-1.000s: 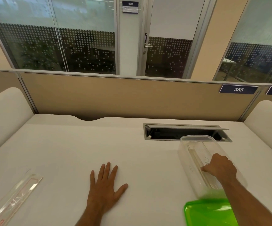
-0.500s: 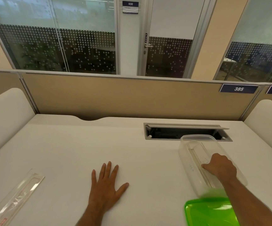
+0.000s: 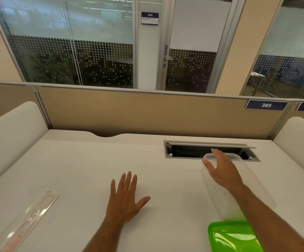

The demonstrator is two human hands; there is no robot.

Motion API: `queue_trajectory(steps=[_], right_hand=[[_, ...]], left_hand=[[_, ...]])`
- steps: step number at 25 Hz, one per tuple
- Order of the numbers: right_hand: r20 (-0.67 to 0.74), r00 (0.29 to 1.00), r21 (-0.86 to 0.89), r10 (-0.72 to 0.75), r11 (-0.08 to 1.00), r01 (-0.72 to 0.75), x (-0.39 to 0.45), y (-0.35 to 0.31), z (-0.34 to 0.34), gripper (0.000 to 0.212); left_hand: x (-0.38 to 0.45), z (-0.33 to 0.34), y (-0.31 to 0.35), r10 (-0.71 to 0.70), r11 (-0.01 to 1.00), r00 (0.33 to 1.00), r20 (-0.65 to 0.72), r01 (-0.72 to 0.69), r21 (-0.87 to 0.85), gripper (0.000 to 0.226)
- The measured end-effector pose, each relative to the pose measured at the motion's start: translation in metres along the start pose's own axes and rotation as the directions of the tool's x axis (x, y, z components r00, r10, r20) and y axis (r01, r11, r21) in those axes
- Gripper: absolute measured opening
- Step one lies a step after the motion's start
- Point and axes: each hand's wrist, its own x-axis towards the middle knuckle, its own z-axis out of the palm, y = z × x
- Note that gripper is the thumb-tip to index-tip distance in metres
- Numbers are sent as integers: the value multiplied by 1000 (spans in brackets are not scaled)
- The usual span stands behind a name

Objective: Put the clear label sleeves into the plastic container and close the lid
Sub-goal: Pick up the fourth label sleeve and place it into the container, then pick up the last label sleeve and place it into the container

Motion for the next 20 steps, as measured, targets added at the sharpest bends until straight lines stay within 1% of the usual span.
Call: queue_trajectory(steps=[2,5,8,10,13,20], right_hand=[[63,987,-31,-151,988,153,-5,-25,11,73],[173,949,-79,-265,956,282,-20,-62,34,80],[273,909,-90,-316,932,351,-38,-93,59,85],[323,884,-88,-338,919,384,-50,-112,76,83],[379,844,-67,-380,898,435,-66,-140,101,79],[469,720,21,-512,821,570,-91,-220,153,74]], left_hand=[[2,-14,-1,-4,1000,1000,-17,4,13,106],[-1,-30,-10,-29,999,999,-42,30,27,105],[-12,-36,-27,-65,996,996,-54,68,50,105],[-22,-36,-42,-98,994,993,-62,101,48,105],[-38,-37,-66,-150,987,987,-62,153,52,107],[-74,-49,-132,-304,950,949,-84,309,49,106]])
